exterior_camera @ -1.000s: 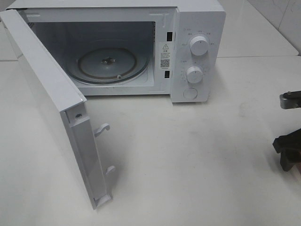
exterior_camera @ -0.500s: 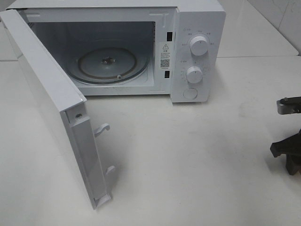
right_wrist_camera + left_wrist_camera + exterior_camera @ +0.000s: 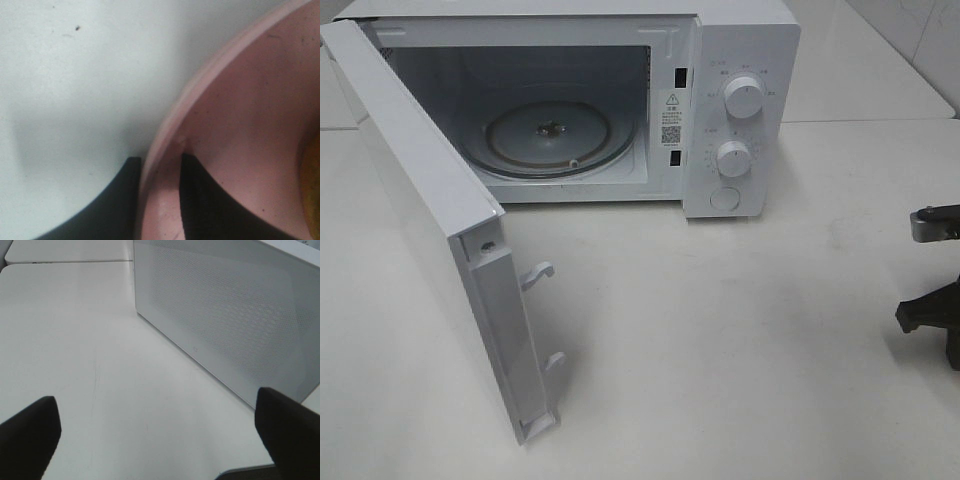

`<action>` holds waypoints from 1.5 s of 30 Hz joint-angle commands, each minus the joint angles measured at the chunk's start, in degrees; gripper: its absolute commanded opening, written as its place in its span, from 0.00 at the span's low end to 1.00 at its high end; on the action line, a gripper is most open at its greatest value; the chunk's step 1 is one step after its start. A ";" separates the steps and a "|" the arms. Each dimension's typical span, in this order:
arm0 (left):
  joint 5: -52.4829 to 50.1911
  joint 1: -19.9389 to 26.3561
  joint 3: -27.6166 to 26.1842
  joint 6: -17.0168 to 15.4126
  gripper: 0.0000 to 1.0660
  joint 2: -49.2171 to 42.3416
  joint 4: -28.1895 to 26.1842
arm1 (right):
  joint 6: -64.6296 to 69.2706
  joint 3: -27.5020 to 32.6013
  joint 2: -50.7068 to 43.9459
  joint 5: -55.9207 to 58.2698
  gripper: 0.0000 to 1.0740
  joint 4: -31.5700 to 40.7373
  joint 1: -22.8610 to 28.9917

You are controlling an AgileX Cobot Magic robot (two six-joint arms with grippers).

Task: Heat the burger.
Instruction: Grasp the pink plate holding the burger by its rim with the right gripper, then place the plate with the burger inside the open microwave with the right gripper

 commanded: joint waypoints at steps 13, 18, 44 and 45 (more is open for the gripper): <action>-0.80 0.00 0.17 -0.06 0.92 -0.29 -0.11 | 8.77 0.34 -4.13 5.56 0.00 -8.48 3.55; -0.80 0.00 0.17 -0.06 0.92 -0.29 -0.11 | 16.27 0.34 -5.33 10.08 0.00 -16.27 8.48; -0.80 0.00 0.17 -0.06 0.92 -0.29 -0.11 | 20.00 4.98 -18.74 20.97 0.00 -21.14 23.43; -0.80 0.00 0.17 -0.06 0.92 -0.29 -0.11 | 19.82 4.98 -19.25 21.54 0.00 -21.14 24.18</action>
